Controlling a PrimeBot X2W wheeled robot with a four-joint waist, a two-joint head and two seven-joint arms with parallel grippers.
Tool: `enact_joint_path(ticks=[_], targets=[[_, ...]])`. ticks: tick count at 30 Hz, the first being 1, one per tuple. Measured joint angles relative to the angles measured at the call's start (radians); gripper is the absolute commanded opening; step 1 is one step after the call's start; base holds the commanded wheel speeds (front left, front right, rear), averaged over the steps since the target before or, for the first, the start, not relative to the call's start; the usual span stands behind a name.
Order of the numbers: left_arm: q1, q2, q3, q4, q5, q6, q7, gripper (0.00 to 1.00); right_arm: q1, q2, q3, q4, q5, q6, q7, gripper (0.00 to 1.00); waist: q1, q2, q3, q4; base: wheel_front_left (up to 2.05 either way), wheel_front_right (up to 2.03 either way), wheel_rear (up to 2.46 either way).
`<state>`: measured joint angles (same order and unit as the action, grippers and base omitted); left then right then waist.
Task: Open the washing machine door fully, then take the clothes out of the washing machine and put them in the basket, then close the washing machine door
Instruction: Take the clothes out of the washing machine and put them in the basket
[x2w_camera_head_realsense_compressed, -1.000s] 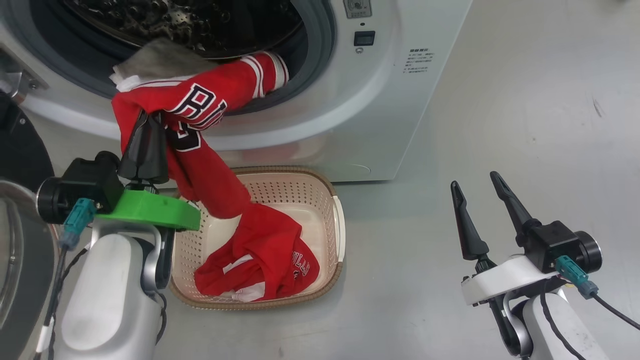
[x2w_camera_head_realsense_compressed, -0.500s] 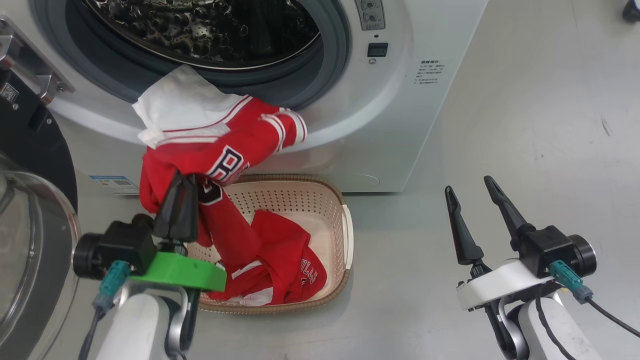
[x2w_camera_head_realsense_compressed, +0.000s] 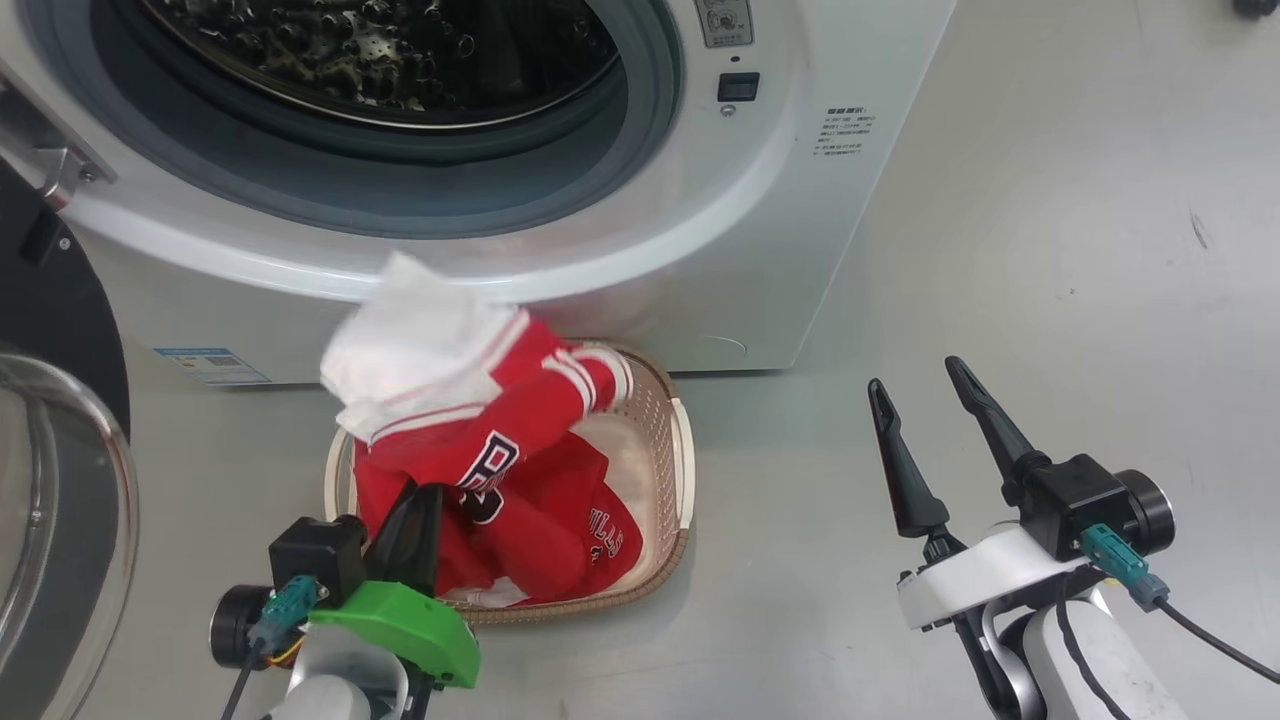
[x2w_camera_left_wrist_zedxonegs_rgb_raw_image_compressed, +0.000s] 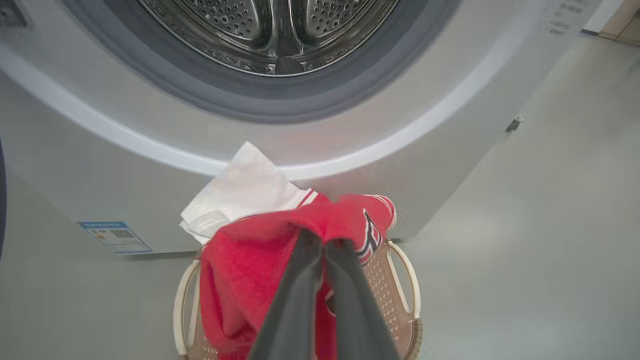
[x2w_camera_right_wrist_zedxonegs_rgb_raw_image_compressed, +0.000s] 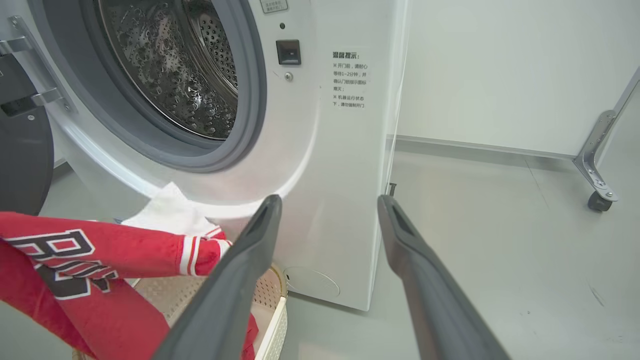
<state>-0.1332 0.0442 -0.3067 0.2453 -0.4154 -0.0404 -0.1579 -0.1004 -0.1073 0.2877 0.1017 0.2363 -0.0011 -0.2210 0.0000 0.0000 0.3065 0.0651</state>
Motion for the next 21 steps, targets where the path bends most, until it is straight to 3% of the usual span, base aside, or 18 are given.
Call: enact_joint_path(ticks=[9, 21], targets=[[-0.025, 0.000, 0.003, 0.121, -0.033, 0.002, 0.043, 0.00, -0.004, 0.005, 0.006, -0.021, 0.000, 0.005, 0.005, 1.00, 0.0000, 0.0000, 0.040, -0.046, 0.00, 0.00, 0.00], [-0.206, -0.003, 0.032, 0.278, -0.033, 0.022, 0.077, 0.00, -0.037, 0.012, 0.009, -0.042, 0.001, 0.009, 0.005, 1.00, 0.0000, 0.0000, 0.128, -0.113, 0.00, 0.00, 0.00]])
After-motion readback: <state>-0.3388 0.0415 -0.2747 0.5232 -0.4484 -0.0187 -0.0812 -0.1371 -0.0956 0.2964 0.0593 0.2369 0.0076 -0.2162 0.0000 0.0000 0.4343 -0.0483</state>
